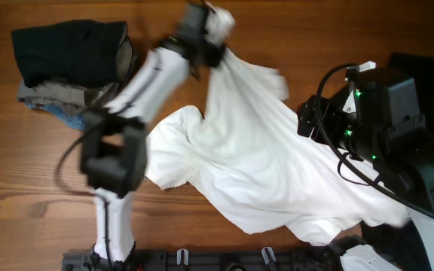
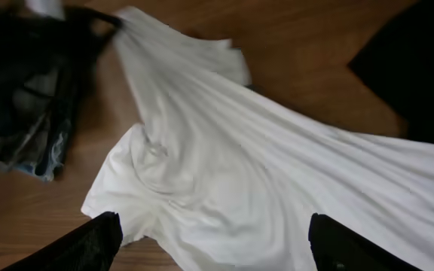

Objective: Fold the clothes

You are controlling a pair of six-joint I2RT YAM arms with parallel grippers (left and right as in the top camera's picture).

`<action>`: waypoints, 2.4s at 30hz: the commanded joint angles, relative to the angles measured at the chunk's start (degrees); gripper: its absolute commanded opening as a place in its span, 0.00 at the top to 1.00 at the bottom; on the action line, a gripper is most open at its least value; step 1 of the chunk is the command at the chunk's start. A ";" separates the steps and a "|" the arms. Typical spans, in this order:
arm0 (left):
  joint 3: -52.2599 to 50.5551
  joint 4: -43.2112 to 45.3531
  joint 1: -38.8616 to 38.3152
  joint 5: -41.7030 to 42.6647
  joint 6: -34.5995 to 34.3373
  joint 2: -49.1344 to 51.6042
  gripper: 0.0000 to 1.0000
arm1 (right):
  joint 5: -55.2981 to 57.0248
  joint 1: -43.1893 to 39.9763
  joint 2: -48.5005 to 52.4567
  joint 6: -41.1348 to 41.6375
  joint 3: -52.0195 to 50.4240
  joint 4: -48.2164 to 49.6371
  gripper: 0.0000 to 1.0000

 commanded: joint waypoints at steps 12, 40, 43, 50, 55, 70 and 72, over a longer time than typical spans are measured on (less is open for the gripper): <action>2.69 -14.32 15.32 0.44 -3.08 -22.86 0.08 | 2.58 -16.94 23.91 -2.99 -0.24 4.55 0.34; -5.09 -64.08 13.81 10.08 -3.37 -35.60 0.23 | -37.97 -63.76 34.10 -18.23 0.00 27.10 0.56; -23.23 -53.94 13.81 8.87 -11.85 -35.60 0.28 | -37.92 -55.39 27.50 -21.55 0.00 22.29 0.45; -54.90 -25.70 13.88 -0.55 -26.43 -35.60 0.07 | -26.21 -43.50 26.88 -22.27 -2.36 6.67 0.36; -64.39 -7.56 13.86 -2.25 -27.50 -35.58 0.19 | -19.56 -38.53 26.91 -20.52 -14.51 8.81 0.28; -58.71 -18.18 13.92 -1.75 -27.50 -37.24 0.96 | -29.44 -38.51 26.88 -17.84 -51.87 28.52 0.34; -55.04 -22.03 13.92 -1.77 -27.50 -38.49 0.96 | -33.94 -38.51 26.86 -21.49 -52.98 31.50 0.47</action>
